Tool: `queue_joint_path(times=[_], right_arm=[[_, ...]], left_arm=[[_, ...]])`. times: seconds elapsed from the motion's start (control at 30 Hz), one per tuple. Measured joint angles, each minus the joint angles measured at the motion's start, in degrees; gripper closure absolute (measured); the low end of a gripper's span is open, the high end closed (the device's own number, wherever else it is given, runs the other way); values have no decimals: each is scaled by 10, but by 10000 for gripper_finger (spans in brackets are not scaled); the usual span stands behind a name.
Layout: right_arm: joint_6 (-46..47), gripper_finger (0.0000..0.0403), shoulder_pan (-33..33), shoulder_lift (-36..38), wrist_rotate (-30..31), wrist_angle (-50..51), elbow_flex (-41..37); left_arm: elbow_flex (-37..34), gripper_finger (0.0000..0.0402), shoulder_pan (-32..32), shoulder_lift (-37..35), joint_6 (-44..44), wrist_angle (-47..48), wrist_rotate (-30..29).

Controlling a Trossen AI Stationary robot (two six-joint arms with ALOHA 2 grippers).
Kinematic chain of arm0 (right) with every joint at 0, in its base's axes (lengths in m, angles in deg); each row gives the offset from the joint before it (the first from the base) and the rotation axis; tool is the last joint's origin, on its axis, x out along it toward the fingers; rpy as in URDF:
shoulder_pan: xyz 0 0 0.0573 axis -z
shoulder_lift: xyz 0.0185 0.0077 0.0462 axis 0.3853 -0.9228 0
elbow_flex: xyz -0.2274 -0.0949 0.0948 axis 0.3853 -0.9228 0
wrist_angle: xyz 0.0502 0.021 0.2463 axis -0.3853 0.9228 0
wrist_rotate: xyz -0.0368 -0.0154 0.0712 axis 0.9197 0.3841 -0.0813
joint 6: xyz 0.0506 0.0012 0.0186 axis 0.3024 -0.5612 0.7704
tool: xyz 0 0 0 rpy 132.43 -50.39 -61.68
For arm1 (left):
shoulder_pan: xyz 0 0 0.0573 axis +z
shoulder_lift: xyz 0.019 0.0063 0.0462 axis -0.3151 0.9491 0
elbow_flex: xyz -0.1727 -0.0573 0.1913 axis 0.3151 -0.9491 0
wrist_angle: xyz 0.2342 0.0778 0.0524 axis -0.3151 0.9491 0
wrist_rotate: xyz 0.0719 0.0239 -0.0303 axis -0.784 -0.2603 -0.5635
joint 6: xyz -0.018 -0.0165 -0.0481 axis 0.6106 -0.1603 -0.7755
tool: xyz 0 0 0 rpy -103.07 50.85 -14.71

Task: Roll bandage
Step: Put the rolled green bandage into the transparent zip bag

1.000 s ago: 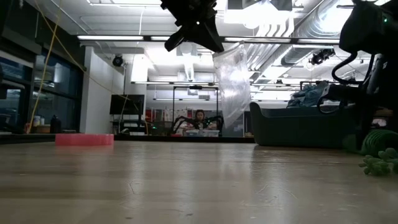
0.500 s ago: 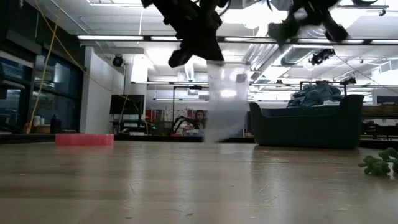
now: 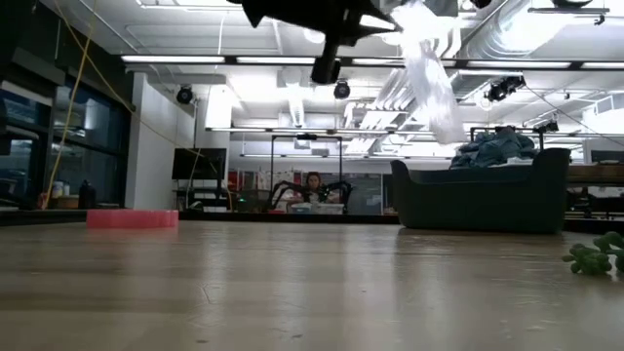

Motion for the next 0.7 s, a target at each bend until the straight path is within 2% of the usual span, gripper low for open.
queue_joint_path(times=[0.27,0.7], right_arm=[[-23,374,0,-23,-3,-17,0],[-53,374,-12,-16,13,0,1]], left_arm=[[0,401,5,0,-76,-103,56],[-2,401,31,-14,-102,-115,92]])
